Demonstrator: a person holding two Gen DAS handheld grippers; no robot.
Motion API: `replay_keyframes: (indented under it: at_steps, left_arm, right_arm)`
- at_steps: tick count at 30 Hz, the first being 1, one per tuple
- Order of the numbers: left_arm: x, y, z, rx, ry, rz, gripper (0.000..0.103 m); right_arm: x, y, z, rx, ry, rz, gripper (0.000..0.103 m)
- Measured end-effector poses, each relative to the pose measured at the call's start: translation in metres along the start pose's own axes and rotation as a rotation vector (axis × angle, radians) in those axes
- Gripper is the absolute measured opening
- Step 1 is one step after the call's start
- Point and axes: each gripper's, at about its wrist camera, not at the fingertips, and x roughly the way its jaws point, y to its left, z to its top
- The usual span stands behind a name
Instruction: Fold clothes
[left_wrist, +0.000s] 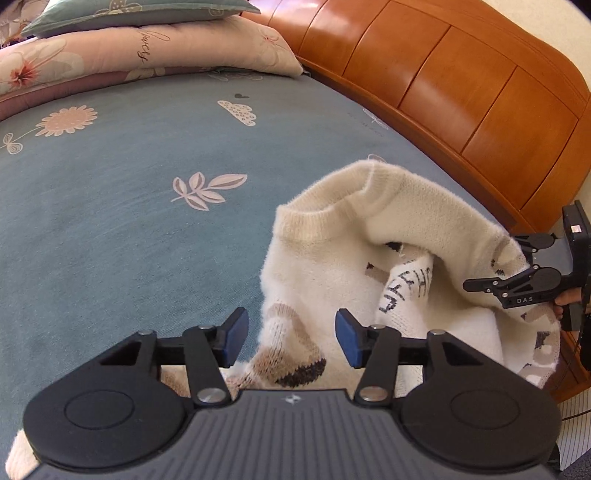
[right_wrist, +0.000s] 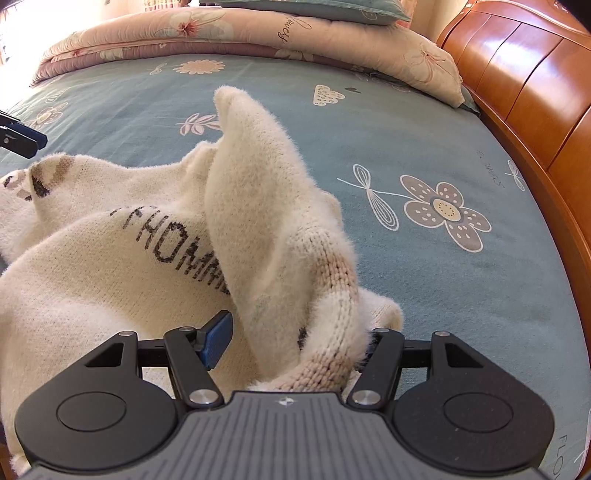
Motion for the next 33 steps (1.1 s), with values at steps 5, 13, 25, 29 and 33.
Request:
replay_keyframes:
  at_steps: [5,13,25,29,33]
  left_arm:
    - [0.071,0.014,0.011,-0.025,0.208,-0.094,0.063]
    - [0.083,-0.007,-0.021,-0.001,0.17,-0.054,0.015]
    - [-0.048,-0.008,-0.067,-0.092,0.01,0.16,0.013]
    - [-0.101,0.015,-0.095,-0.179,-0.017,0.232,0.013]
    - [-0.15,0.037,-0.123,-0.241,-0.027,0.312,0.013]
  right_arm:
    - [0.007,-0.007,-0.001,0.016,-0.017,0.038,0.067]
    - [0.016,-0.01,-0.002,0.011,-0.008,0.05,0.061]
    - [-0.032,0.042,0.026,-0.067,-0.117,0.038,0.016]
    - [-0.043,0.07,0.038,-0.086,-0.142,0.102,0.016]
    - [-0.051,0.106,0.048,-0.111,-0.15,0.204,0.016]
